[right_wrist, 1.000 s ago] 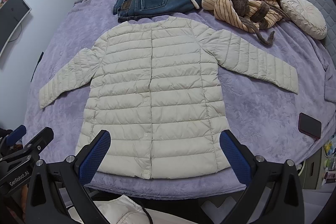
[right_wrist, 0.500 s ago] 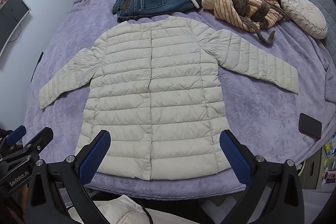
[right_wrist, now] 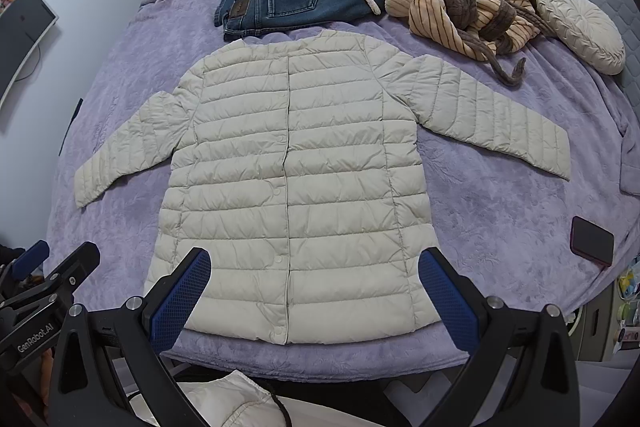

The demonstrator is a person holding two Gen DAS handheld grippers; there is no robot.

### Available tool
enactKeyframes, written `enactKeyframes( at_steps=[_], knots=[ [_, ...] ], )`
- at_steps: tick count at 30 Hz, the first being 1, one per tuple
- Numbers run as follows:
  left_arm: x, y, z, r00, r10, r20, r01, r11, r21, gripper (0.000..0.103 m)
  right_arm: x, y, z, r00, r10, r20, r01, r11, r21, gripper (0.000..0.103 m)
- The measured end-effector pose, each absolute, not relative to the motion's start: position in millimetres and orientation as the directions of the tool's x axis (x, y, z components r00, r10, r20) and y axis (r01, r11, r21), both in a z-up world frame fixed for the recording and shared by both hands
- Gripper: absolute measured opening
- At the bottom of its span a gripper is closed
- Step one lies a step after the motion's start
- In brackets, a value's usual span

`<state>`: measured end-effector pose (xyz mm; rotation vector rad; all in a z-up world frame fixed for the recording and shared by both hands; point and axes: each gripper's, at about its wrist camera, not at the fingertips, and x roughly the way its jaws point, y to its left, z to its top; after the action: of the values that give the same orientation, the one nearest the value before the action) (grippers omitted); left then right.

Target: Fold large clothes

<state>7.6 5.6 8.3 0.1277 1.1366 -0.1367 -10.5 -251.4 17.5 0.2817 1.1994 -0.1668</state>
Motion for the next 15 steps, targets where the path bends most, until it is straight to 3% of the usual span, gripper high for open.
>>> enactKeyframes(
  at_steps=[15],
  knots=[
    [7.5,5.0,8.3,0.414,-0.043,-0.909,0.174,0.984,0.033,0.103,-9.9,-252.6,17.3,0.355,0.023,-0.935,0.275,0.953,0.128,0.103]
  ],
)
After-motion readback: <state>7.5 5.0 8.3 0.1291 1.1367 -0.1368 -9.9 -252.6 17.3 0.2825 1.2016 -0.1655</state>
